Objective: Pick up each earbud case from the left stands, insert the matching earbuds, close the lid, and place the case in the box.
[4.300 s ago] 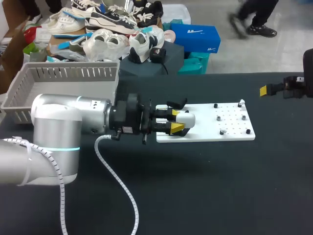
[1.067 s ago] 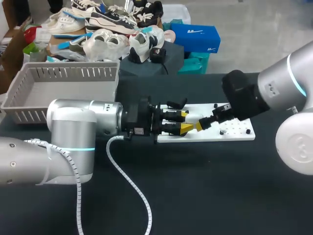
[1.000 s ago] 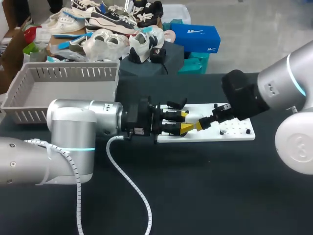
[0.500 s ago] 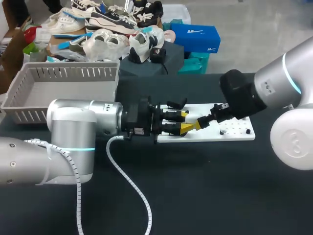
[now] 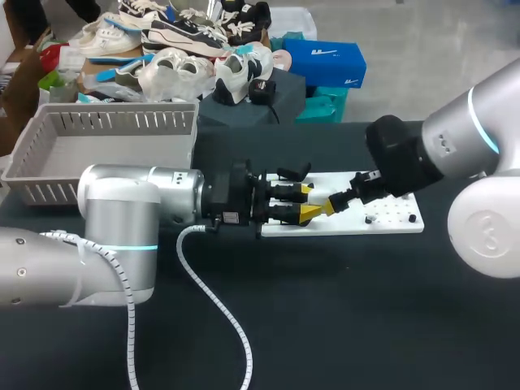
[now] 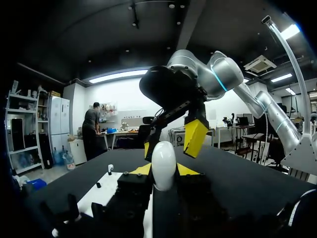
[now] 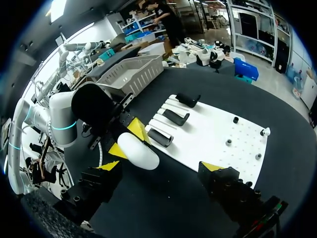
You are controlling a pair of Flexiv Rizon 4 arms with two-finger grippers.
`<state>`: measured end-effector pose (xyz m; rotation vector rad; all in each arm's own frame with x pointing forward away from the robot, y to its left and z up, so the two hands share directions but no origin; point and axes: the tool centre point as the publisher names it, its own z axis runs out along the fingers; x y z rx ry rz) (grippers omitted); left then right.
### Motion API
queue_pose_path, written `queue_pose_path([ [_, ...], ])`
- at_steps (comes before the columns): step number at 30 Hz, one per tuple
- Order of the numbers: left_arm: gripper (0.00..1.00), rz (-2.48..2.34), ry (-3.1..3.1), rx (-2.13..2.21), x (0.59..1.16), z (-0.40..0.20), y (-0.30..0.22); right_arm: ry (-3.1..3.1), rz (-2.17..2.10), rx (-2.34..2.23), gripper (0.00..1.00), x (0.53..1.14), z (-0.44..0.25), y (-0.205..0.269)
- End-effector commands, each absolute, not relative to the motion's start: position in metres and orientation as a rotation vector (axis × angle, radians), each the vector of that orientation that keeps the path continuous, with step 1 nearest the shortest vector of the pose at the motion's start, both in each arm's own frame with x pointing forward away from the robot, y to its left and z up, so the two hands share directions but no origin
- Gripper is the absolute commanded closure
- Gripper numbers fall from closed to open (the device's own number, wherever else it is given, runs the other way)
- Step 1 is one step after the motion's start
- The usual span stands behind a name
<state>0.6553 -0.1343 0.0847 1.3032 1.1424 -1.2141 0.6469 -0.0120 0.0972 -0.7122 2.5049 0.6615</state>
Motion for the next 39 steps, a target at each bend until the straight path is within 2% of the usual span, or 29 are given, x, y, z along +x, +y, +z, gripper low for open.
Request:
queue_pose_path([
  [1, 1.0, -1.211, 1.142, 1.301, 0.655, 0.0838, -0.1351, 2.512, 0.655, -0.711, 0.0, 0.6495, 0.0975, -0.0108],
  [39, 1.0, -1.211, 1.142, 1.301, 0.655, 0.0838, -0.1351, 2.532, 0.643, -0.7, 0.0, 0.6572, 0.0964, -0.0133],
])
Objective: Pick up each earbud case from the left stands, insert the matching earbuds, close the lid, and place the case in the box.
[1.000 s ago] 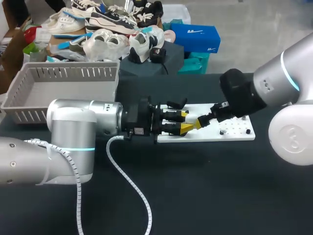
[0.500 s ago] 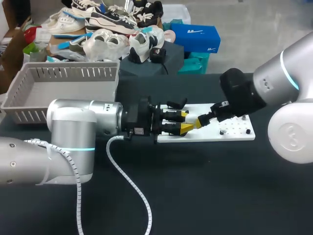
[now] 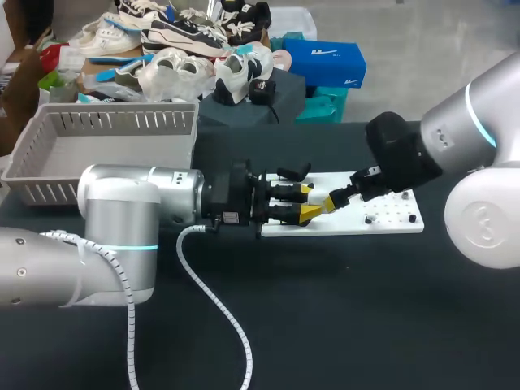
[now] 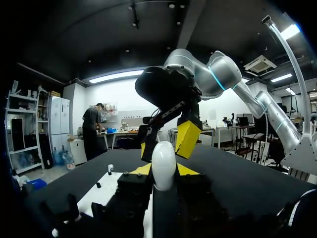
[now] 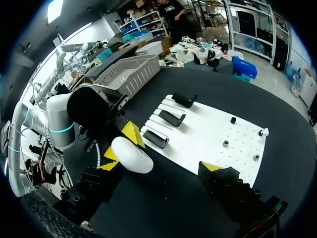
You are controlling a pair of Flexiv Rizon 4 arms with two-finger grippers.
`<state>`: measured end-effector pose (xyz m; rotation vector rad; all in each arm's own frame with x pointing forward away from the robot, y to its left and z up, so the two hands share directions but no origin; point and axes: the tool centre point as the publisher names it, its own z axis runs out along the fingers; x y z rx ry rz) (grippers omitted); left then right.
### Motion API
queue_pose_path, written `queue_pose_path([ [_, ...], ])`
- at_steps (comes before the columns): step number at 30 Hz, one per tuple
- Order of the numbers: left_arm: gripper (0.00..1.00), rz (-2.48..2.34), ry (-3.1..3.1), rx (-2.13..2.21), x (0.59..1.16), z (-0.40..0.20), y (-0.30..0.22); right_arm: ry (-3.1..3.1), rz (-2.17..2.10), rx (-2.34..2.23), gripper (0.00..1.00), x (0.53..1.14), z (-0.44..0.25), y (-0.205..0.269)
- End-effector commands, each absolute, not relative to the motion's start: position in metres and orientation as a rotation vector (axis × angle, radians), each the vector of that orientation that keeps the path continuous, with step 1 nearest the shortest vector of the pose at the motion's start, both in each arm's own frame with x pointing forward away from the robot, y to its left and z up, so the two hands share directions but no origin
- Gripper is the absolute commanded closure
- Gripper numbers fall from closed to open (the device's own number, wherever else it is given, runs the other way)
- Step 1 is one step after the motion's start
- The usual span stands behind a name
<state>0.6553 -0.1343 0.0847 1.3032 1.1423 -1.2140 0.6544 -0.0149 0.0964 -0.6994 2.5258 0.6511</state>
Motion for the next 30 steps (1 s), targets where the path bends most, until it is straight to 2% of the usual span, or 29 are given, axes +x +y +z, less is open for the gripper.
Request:
queue_pose_path([
  [1, 1.0, -1.211, 1.142, 1.301, 0.655, 0.084, -0.135, 2.532, 0.643, -0.699, 0.0, 0.657, 0.096, -0.014],
  [30, 1.0, -1.211, 1.142, 1.301, 0.655, 0.084, -0.135, 2.511, 0.499, -0.758, 0.0, 0.68, 0.131, -0.02],
])
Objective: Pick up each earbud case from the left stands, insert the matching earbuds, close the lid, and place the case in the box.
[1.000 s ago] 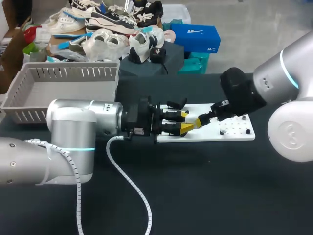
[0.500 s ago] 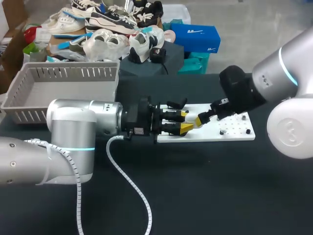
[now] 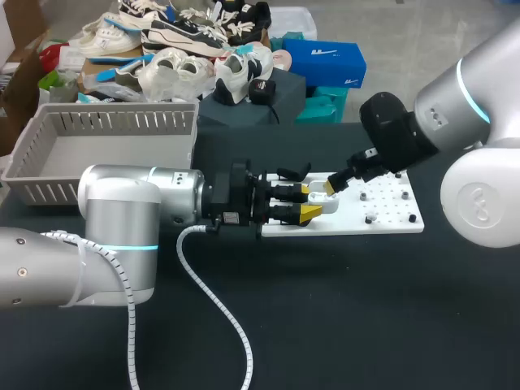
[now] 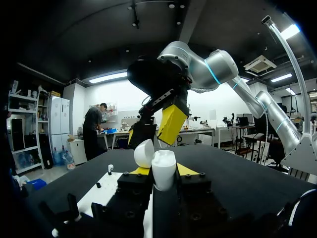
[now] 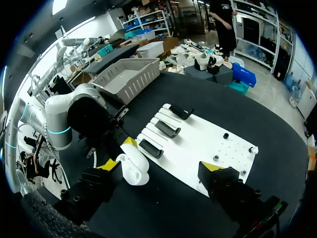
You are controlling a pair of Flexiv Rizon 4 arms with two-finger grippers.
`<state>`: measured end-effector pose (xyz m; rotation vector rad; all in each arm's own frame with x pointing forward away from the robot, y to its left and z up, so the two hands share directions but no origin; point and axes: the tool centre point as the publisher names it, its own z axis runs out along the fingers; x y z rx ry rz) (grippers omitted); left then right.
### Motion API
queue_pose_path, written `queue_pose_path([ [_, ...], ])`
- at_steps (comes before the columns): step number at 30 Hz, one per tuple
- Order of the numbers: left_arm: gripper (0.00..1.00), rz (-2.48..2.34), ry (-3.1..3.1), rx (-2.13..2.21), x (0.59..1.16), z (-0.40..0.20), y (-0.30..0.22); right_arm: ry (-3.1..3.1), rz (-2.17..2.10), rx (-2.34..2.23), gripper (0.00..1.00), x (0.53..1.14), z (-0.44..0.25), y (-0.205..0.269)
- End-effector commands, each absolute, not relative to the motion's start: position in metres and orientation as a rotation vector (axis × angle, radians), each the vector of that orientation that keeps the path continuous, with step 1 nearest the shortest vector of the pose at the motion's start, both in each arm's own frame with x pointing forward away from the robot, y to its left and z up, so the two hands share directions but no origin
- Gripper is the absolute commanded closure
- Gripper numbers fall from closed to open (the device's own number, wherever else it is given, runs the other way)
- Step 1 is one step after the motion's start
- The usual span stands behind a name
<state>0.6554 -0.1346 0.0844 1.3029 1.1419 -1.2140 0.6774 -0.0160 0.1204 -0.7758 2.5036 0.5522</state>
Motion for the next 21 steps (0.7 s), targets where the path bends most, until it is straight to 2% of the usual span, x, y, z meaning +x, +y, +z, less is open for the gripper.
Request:
queue_pose_path([
  [1, 1.0, -1.211, 1.142, 1.301, 0.655, 0.084, -0.135, 2.511, 0.479, -0.753, 0.0, 0.68, 0.134, -0.023],
  [14, 1.0, -1.211, 1.142, 1.301, 0.655, 0.084, -0.135, 2.695, -0.123, -0.643, 0.0, 0.691, 0.149, -0.112],
  [21, 1.0, -1.211, 1.142, 1.301, 0.655, 0.084, -0.135, 2.77, -0.271, -0.635, 0.0, 0.705, 0.131, -0.131],
])
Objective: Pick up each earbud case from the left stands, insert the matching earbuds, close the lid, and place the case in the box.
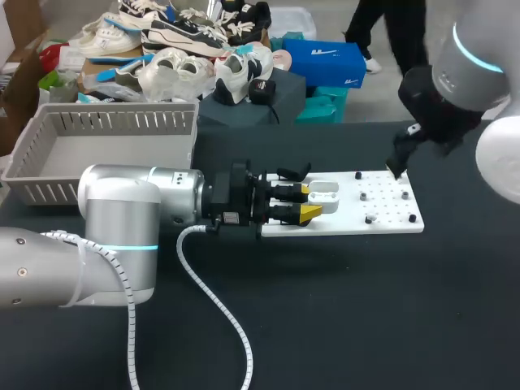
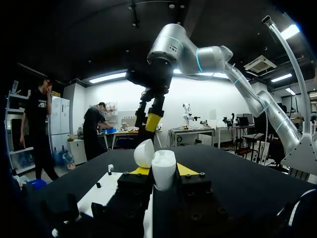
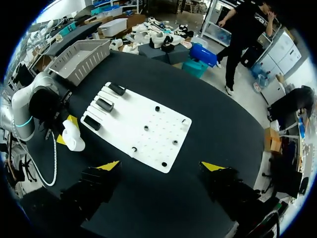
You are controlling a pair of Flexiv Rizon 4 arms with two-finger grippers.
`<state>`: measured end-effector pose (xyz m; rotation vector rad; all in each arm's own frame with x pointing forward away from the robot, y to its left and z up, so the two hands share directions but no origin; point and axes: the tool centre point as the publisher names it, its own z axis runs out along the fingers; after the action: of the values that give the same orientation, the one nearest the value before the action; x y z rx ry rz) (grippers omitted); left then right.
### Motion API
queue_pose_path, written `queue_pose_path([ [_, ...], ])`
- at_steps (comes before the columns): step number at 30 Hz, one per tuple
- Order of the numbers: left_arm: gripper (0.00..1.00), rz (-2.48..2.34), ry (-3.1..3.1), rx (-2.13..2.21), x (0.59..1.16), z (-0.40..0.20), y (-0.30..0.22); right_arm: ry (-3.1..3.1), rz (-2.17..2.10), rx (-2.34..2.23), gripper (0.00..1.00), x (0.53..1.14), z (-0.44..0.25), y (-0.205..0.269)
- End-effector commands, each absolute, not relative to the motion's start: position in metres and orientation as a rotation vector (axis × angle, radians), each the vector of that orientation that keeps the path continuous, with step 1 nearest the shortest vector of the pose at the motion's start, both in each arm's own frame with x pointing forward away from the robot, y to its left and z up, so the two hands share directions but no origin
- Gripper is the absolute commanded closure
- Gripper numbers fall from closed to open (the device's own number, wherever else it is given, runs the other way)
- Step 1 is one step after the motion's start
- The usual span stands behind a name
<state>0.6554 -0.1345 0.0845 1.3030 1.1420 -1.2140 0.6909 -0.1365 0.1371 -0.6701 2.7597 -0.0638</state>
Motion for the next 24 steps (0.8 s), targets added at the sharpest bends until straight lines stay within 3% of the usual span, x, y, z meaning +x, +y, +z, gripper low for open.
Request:
queue_pose_path([
  [1, 1.0, -1.211, 1.142, 1.301, 0.655, 0.084, -0.135, 2.776, -0.279, -0.633, 0.0, 0.708, 0.129, -0.132],
  [7, 1.0, -1.211, 1.142, 1.301, 0.655, 0.084, -0.135, 2.803, -0.31, -0.632, 0.01, 0.729, 0.113, -0.139],
  [13, 1.0, -1.211, 1.142, 1.301, 0.655, 0.084, -0.135, 2.816, -0.281, -0.621, 0.08, 0.75, 0.096, -0.142],
  [17, 1.0, -1.211, 1.142, 1.301, 0.655, 0.084, -0.135, 2.822, -0.268, -0.606, 0.21, 0.763, 0.088, -0.143],
  [20, 1.0, -1.211, 1.142, 1.301, 0.655, 0.084, -0.135, 2.835, -0.27, -0.605, 0.45, 0.773, 0.079, -0.144],
  [24, 1.0, -1.211, 1.142, 1.301, 0.655, 0.084, -0.135, 2.848, -0.289, -0.62, 0.44, 0.783, 0.068, -0.144],
])
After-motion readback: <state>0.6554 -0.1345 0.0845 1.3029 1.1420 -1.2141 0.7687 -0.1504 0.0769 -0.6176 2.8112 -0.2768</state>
